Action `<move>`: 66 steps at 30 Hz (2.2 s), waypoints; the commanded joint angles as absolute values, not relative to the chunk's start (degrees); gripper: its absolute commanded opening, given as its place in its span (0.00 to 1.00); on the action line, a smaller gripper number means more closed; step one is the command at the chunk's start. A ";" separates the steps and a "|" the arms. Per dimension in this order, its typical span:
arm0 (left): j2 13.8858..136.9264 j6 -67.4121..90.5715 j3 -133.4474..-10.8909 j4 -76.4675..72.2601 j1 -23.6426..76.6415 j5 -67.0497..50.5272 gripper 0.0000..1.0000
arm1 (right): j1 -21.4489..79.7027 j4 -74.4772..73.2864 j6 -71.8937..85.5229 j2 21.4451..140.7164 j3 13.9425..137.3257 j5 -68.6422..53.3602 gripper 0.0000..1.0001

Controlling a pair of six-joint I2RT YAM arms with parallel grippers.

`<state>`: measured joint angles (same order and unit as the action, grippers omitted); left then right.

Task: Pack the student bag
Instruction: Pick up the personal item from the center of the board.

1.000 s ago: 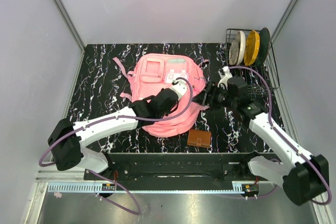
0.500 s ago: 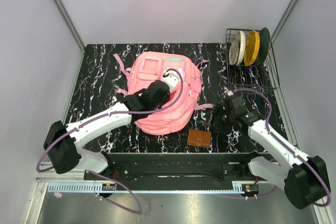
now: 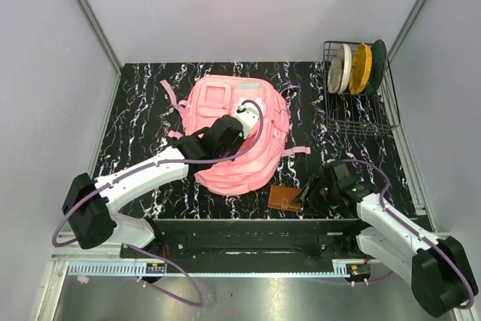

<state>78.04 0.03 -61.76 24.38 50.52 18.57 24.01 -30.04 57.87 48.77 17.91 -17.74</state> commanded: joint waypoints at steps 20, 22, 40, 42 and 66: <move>82.62 5.18 -61.00 23.12 58.62 12.57 0.00 | 24.26 -4.05 63.28 57.74 15.82 -23.55 0.52; 82.88 5.45 -61.00 23.11 58.88 12.57 0.00 | 24.26 -0.63 64.85 57.22 14.95 -24.34 0.52; 82.79 5.98 -61.44 22.68 59.33 12.48 0.00 | 24.26 9.23 68.56 57.30 12.13 -22.32 0.45; 82.53 5.89 -61.52 22.50 59.33 12.57 0.00 | 24.26 11.06 68.64 58.88 12.39 -22.85 0.44; 77.61 7.30 -64.07 25.31 58.98 23.55 0.00 | 24.34 -24.42 61.17 34.02 18.54 -7.04 0.00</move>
